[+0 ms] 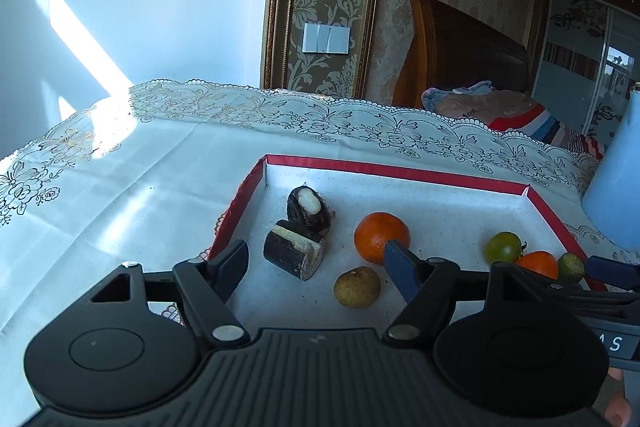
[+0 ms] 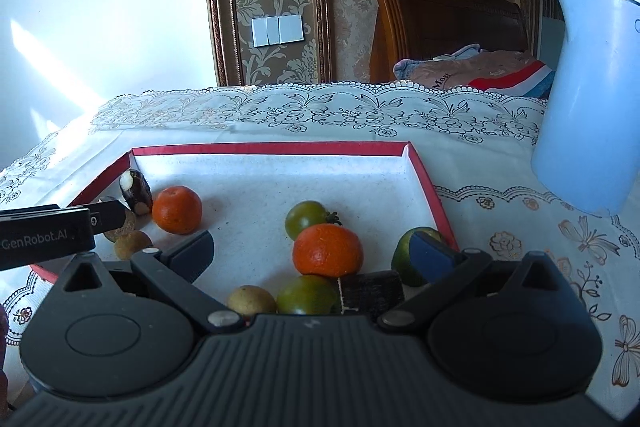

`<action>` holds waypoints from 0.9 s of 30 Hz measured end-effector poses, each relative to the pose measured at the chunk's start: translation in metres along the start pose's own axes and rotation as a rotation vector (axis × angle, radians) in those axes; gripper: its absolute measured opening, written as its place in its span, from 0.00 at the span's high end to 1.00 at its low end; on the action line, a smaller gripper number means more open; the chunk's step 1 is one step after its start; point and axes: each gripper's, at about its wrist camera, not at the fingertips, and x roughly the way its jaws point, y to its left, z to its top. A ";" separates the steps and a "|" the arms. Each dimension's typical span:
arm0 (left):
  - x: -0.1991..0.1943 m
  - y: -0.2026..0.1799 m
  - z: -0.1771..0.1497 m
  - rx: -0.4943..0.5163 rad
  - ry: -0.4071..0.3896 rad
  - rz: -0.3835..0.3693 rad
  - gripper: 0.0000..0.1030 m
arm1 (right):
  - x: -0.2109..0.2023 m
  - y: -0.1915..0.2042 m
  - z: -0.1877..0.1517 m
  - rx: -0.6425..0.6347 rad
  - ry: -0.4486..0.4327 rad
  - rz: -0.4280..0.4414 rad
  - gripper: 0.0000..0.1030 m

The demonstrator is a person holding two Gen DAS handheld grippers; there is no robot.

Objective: Organize fruits

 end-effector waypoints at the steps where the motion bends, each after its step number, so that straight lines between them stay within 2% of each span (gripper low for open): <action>1: -0.001 0.001 -0.001 -0.002 0.005 -0.006 0.28 | -0.002 0.000 -0.001 0.002 0.003 0.005 0.00; 12: -0.022 0.006 -0.019 0.006 0.023 -0.009 0.28 | -0.028 -0.003 -0.021 0.020 -0.003 0.003 0.00; 15: -0.034 0.007 -0.025 0.015 -0.012 0.011 0.27 | -0.037 -0.005 -0.026 0.039 -0.012 0.020 0.00; 16: -0.036 0.008 -0.027 0.016 -0.016 0.017 0.24 | -0.039 -0.005 -0.027 0.040 -0.011 0.026 0.00; 20: -0.042 0.011 -0.029 -0.003 -0.019 -0.005 0.22 | -0.038 -0.001 -0.030 0.018 0.001 0.018 0.00; 27: -0.040 0.013 -0.033 -0.017 0.021 -0.017 0.22 | -0.038 0.004 -0.032 0.001 0.006 0.018 0.00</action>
